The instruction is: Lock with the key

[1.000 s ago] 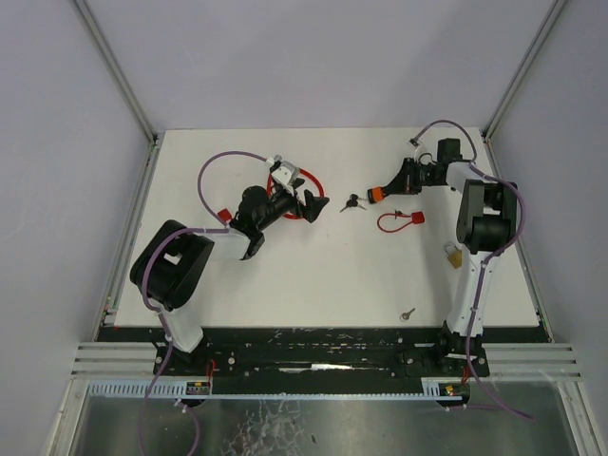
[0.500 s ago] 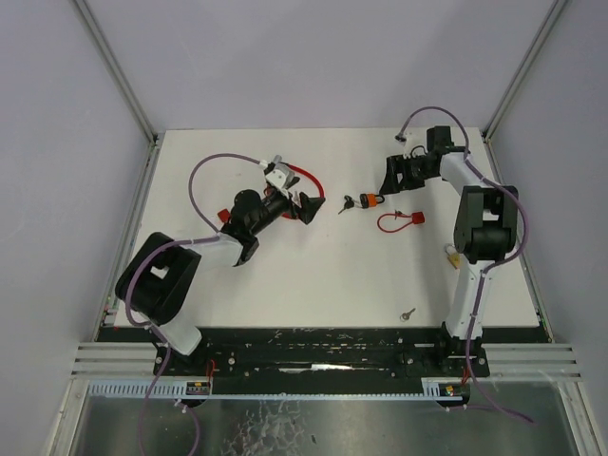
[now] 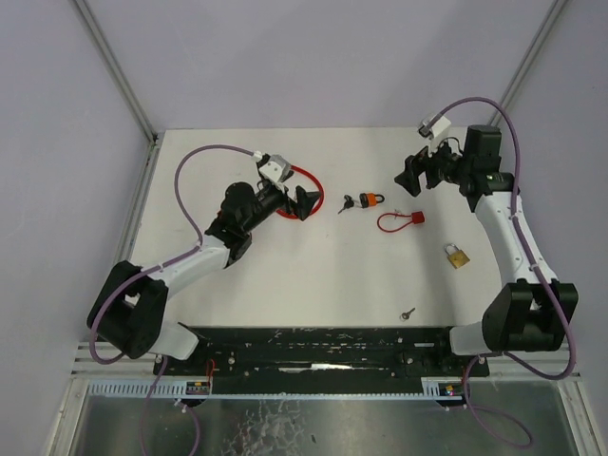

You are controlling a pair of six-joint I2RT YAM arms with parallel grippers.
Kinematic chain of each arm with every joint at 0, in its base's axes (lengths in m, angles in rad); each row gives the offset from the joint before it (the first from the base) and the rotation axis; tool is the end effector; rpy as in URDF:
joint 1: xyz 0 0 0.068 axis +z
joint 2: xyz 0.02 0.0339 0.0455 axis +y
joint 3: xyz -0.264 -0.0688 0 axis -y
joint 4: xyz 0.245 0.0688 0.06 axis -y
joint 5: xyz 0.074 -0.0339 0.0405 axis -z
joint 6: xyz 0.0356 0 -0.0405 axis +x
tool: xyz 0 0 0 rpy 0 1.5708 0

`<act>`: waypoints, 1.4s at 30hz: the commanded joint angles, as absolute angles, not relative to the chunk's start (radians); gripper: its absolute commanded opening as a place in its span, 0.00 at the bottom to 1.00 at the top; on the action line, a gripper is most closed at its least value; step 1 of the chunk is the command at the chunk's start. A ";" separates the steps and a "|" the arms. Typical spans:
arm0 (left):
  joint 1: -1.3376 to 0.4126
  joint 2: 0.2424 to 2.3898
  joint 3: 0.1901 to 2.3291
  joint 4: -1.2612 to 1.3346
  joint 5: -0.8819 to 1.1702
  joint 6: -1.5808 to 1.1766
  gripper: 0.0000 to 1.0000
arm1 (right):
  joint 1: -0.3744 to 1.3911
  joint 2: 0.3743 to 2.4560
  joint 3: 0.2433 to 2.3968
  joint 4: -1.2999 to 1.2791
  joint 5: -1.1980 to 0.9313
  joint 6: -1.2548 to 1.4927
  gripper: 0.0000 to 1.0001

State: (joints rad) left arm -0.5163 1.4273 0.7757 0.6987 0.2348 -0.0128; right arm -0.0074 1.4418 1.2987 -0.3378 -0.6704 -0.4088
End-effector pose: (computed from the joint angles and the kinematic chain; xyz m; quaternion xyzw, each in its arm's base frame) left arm 0.2759 -0.1661 0.2790 0.2528 0.6428 -0.2659 0.6724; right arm 0.3276 0.0197 0.3526 -0.3281 0.7574 0.1741 0.5371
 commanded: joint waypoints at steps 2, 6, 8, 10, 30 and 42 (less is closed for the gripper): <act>-0.520 1.387 0.832 0.561 0.238 -0.030 1.00 | -0.074 1.285 1.206 -0.222 -0.760 -0.381 0.93; -0.520 1.355 0.851 0.515 0.268 -0.079 1.00 | -0.194 1.178 1.158 -0.151 -0.857 -0.260 1.00; -0.521 1.327 0.847 0.509 0.291 -0.102 1.00 | -0.248 1.134 1.144 -0.158 -0.902 -0.245 1.00; -0.521 1.284 0.841 0.500 0.307 -0.130 1.00 | -0.289 1.092 1.122 -0.148 -0.948 -0.212 1.00; -0.520 0.937 0.861 0.154 0.157 -0.289 1.00 | -0.385 0.886 1.068 -0.115 -0.950 -0.001 1.00; -0.520 0.851 0.939 -0.023 0.091 -0.288 1.00 | -0.385 0.738 0.954 -0.116 -0.704 0.138 1.00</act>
State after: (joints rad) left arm -0.5163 0.8837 0.8814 0.0559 0.1406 -0.2955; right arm -0.3809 0.7570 0.9714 -0.1577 -0.7845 0.0624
